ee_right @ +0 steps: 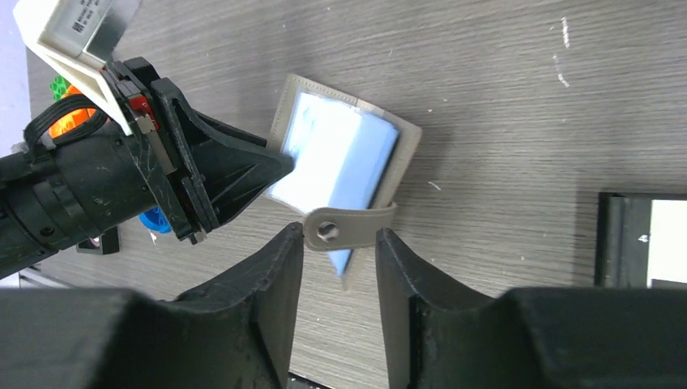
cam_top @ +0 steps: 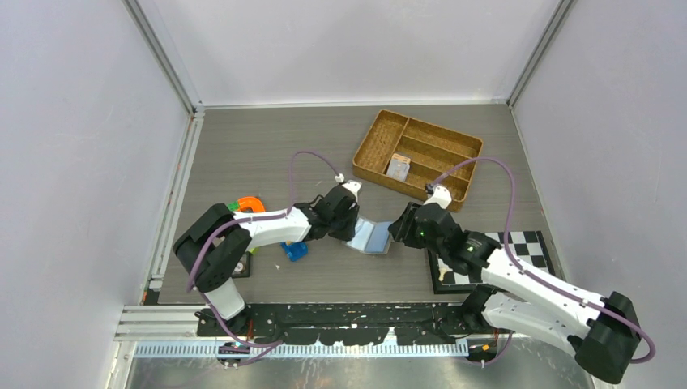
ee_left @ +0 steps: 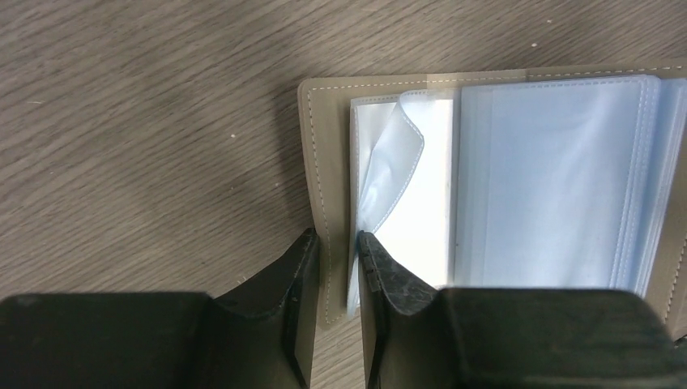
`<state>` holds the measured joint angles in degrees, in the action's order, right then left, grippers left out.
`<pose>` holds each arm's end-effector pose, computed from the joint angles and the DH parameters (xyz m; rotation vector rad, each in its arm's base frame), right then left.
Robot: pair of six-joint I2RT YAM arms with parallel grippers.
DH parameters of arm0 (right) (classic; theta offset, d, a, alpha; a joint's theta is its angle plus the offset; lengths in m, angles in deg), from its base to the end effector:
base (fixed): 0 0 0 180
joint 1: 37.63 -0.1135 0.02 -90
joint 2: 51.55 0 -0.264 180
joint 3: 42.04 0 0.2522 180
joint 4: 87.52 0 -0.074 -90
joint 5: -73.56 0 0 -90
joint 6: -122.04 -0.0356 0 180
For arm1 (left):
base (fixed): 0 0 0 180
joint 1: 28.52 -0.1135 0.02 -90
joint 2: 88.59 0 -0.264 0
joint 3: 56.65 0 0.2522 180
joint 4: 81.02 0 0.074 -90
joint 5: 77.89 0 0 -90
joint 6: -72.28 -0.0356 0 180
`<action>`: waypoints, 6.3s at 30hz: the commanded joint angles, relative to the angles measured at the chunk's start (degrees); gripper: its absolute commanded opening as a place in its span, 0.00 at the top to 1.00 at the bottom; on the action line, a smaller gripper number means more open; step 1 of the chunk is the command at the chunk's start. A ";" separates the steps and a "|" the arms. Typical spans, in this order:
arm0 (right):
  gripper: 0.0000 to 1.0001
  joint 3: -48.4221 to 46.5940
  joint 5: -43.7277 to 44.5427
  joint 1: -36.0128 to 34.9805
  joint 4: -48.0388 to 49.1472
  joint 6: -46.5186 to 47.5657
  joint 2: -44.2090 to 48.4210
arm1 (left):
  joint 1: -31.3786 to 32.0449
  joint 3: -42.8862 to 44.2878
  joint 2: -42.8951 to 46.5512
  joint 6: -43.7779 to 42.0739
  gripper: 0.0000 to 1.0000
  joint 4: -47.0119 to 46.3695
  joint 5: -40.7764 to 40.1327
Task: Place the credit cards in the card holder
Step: Open the card holder at the center of the board.
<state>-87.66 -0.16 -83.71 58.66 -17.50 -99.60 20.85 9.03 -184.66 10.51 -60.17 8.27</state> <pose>0.1339 0.1247 0.2352 0.2299 2.2340 0.6259 0.2193 -0.2520 0.1630 0.4348 2.4927 -0.4916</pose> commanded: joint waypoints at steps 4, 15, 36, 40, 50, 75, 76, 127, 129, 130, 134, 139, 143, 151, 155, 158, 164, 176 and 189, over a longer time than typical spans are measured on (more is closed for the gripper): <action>0.55 -4.87 -3.12 -0.23 4.80 1.88 -1.52 | -0.15 -1.85 2.64 3.50 0.79 -2.80 2.77; 0.63 -9.10 -8.95 -0.23 2.26 2.62 -10.19 | -0.14 -2.82 3.89 6.80 0.82 -4.24 5.77; 0.61 -10.05 -5.88 1.60 -6.72 2.24 -24.23 | -0.15 -3.14 3.89 7.28 0.83 -3.70 5.88; 0.61 -9.67 -6.37 2.12 -6.63 2.15 -26.16 | -0.14 -3.14 3.53 7.55 0.84 -3.96 5.81; 0.61 -7.52 -9.47 3.36 -2.22 1.17 -30.81 | -0.15 -3.49 2.80 7.40 0.86 -4.75 5.91; 0.55 -3.10 -31.70 3.23 34.48 -1.32 -34.59 | -0.15 -10.20 1.25 8.59 0.90 -16.90 7.39; 0.55 -3.76 -31.52 3.08 34.92 -1.15 -35.14 | -0.15 -10.48 1.18 8.78 0.90 -17.43 7.09; 0.66 -6.69 0.91 0.65 0.36 -5.63 -30.77 | -0.15 -15.08 4.52 13.55 0.90 -21.99 1.33; 0.64 -6.25 0.99 0.69 0.06 -5.99 -30.15 | -0.15 -15.07 4.62 13.59 0.90 -21.67 1.29; 0.63 -6.01 1.22 0.65 -0.09 -6.07 -29.72 | -0.15 -15.04 4.73 13.53 0.90 -21.60 1.14; 0.61 -5.75 1.36 0.73 -0.30 -5.71 -28.79 | -0.15 -15.03 5.02 13.35 0.90 -21.27 0.85; 0.61 -3.43 -0.40 0.82 4.76 -5.85 -30.84 | -0.15 -15.06 4.69 13.26 0.90 -21.07 0.91; 0.61 -0.56 -3.87 1.08 11.23 -7.52 -32.45 | -0.15 -14.98 4.40 13.31 0.90 -21.44 1.47; 0.61 5.42 -13.20 1.33 30.50 -10.93 -32.68 | -0.14 -15.09 4.38 12.74 0.89 -21.09 1.65; 0.61 6.78 -17.45 1.18 38.57 -10.76 -31.38 | -0.15 -15.27 4.36 12.84 0.89 -21.07 1.55; 0.61 7.20 -19.19 1.22 41.73 -10.02 -29.69 | -0.14 -15.27 4.47 12.90 0.89 -21.02 1.54; 0.60 6.99 -19.28 0.73 42.16 -7.07 -26.59 | -0.14 -15.70 5.16 12.83 0.89 -21.64 2.28; 0.60 4.07 -17.38 0.43 41.50 -3.90 -30.81 | -0.15 -16.68 9.44 11.23 0.78 -20.19 1.25; 0.60 0.67 -13.92 0.43 39.39 -4.47 -35.58 | -0.15 -18.79 24.86 7.76 0.57 -8.68 -5.02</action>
<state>-84.64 -16.45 -82.90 97.33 -22.26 -133.91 20.50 -9.50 -164.33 20.54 -73.46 6.83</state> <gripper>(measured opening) 0.396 0.418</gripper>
